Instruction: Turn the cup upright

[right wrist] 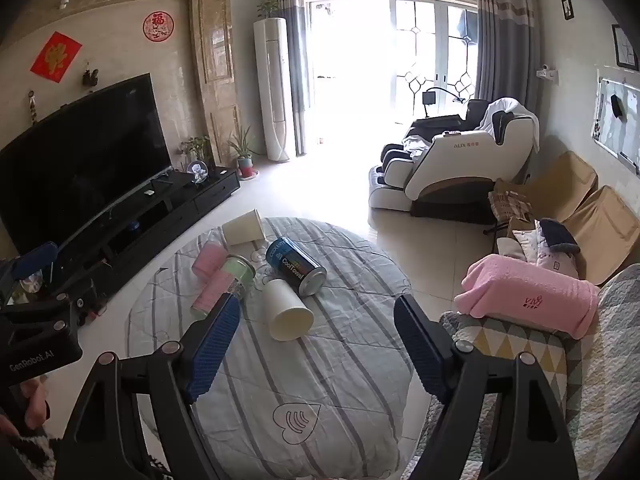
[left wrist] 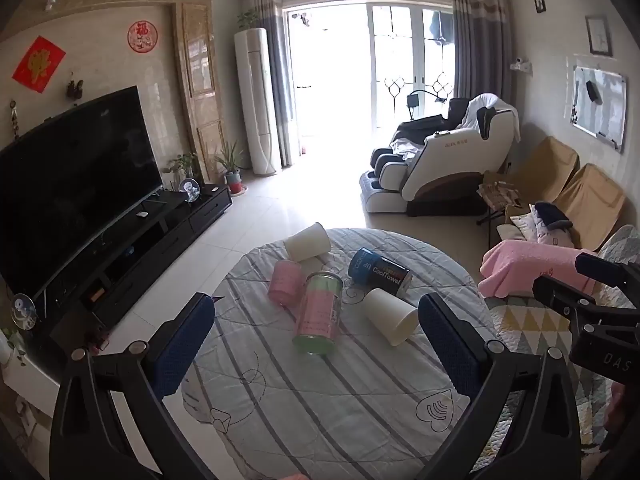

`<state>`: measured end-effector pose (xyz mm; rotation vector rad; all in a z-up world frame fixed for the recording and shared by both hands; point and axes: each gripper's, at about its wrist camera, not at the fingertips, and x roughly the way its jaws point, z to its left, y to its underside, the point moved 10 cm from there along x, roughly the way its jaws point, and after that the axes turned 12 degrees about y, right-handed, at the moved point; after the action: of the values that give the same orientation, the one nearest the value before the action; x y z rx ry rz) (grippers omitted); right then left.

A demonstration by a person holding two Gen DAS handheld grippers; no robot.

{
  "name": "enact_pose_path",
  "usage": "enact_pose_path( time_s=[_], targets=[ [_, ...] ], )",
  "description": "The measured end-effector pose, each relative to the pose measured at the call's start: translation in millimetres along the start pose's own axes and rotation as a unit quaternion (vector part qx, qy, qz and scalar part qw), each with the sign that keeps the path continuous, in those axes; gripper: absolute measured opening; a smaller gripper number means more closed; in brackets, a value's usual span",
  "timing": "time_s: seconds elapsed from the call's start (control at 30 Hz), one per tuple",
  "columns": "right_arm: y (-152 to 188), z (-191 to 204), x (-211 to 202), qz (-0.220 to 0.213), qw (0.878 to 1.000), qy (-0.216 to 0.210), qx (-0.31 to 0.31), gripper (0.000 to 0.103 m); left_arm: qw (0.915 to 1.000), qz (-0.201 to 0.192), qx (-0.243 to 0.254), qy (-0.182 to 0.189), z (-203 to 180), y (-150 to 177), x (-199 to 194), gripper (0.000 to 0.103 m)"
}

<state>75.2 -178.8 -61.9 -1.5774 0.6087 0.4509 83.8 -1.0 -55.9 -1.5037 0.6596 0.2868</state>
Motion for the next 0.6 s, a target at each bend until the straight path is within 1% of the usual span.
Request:
enact_pose_path(
  time_s=[0.07,0.1,0.33,0.6],
  targets=[
    [1.0,0.7,0.5,0.006,1.0,0.0,-0.004,0.081,1.0,0.0,-0.005,-0.005,2.8,0.5,0.7,0.103],
    [0.9,0.9,0.9,0.007,1.0,-0.001,-0.004,0.081,0.9999,-0.005,-0.012,0.001,5.4,0.0,-1.3,0.103],
    [0.3,-3.7,2.6,0.003,1.0,0.0,-0.003,0.081,0.9999,-0.007,-0.007,-0.005,10.2,-3.6,-7.3,0.103],
    [0.4,-3.0,-4.3,-0.002,1.0,0.002,-0.005,0.081,0.9999,-0.009,-0.003,-0.01,1.9,-2.2,-12.6,0.103]
  ],
)
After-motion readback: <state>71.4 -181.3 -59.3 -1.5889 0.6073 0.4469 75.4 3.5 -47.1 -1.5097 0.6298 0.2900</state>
